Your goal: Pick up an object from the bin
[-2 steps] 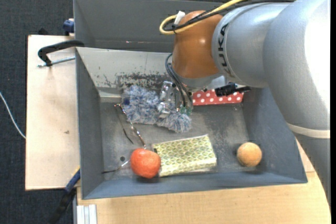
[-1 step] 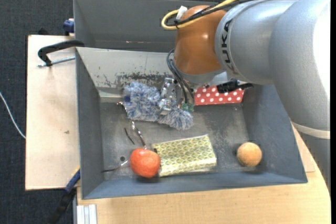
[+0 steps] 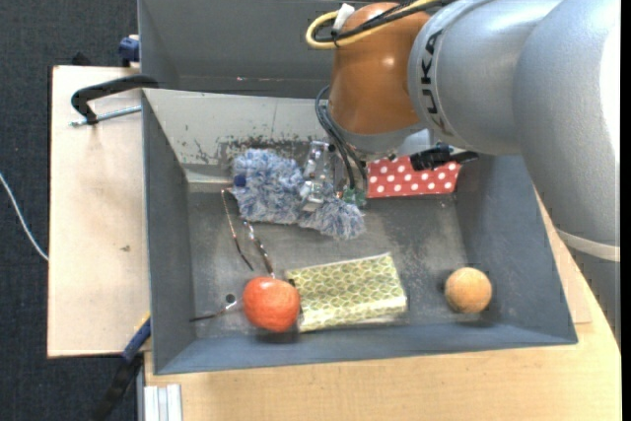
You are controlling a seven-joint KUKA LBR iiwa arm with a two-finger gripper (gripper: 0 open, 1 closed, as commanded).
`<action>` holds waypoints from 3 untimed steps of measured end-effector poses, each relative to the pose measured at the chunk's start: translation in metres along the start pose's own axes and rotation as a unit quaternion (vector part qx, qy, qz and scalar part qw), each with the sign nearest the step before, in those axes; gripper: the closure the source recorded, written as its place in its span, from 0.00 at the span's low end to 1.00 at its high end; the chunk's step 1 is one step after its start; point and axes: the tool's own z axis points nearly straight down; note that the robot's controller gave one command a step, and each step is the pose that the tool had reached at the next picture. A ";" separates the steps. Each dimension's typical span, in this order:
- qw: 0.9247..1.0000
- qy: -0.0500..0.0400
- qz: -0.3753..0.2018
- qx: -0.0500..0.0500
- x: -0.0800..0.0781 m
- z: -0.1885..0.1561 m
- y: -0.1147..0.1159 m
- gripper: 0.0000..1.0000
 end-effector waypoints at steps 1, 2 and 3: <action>1.000 0.003 0.000 0.001 0.001 -0.012 0.000 1.00; 1.000 0.001 0.000 0.000 0.000 -0.030 0.000 1.00; 1.000 -0.001 0.000 0.000 -0.001 -0.040 0.001 1.00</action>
Offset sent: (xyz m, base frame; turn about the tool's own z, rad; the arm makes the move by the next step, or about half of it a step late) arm 0.0001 0.0000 0.0466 0.0000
